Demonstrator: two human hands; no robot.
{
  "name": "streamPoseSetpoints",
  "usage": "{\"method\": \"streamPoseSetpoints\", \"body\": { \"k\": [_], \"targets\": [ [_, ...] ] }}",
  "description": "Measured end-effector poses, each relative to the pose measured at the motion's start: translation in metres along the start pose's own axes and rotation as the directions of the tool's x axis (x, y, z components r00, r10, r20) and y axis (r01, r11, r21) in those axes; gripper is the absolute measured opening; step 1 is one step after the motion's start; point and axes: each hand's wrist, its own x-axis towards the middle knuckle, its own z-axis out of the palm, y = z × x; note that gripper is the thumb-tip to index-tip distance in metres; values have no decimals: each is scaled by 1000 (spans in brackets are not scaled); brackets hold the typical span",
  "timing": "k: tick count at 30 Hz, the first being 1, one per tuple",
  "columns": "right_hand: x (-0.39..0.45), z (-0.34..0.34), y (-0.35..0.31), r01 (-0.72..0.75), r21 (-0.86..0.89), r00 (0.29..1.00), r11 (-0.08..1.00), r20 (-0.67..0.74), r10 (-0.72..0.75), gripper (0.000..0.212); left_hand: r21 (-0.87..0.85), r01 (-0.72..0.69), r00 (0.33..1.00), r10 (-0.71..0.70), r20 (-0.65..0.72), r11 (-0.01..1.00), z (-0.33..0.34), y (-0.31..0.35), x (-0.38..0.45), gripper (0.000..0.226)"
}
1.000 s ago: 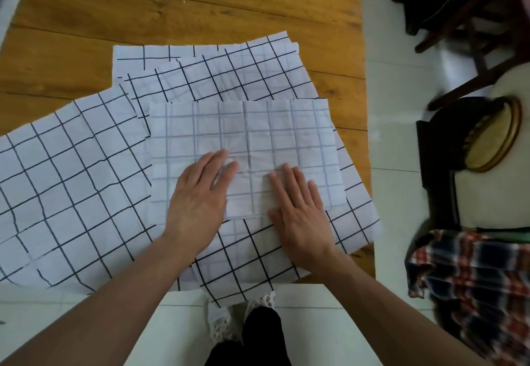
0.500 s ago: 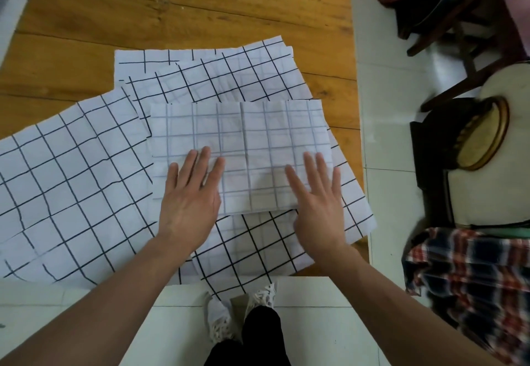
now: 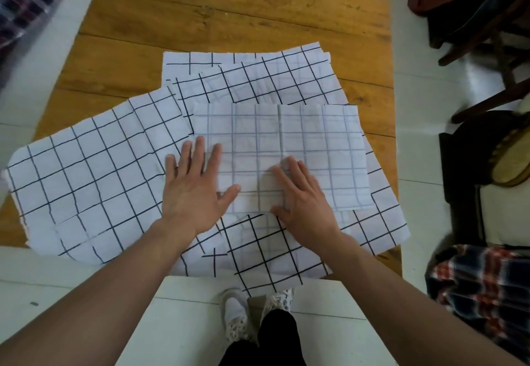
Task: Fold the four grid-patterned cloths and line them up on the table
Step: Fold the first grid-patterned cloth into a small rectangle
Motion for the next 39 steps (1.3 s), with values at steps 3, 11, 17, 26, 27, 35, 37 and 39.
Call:
{"method": "streamPoseSetpoints", "body": {
  "k": [3,11,17,26,27,35,37,39],
  "targets": [
    [2,-3,-2,-24,17,1000,1000,12,23,85,-25,-149,984,146,-101,989,-8,-14,-15,76],
    [1,-3,1,1,23,1000,1000,6,-1,84,2,-417,905,416,-89,909,-7,-32,-34,69],
    [1,-6,-1,-7,28,1000,1000,9,7,84,68,-389,917,393,-65,919,-13,-20,-27,68],
    [0,-9,-3,-8,32,1000,999,28,7,83,68,-397,898,403,-179,915,-12,-20,-26,43],
    [0,-10,-2,-3,34,1000,999,25,2,83,55,-399,894,401,-197,915,-12,-23,-27,39],
    [0,-21,-1,4,159,999,987,-37,2,65,18,-485,816,460,-351,874,-22,-34,-29,26],
    [-4,-27,-8,57,136,995,989,-86,-45,64,2,-463,829,434,-352,886,-28,-29,-32,27],
    [-11,-30,-18,153,57,986,987,-81,-148,74,-31,-422,847,382,-370,906,-34,-21,-35,25]
  ]
}}
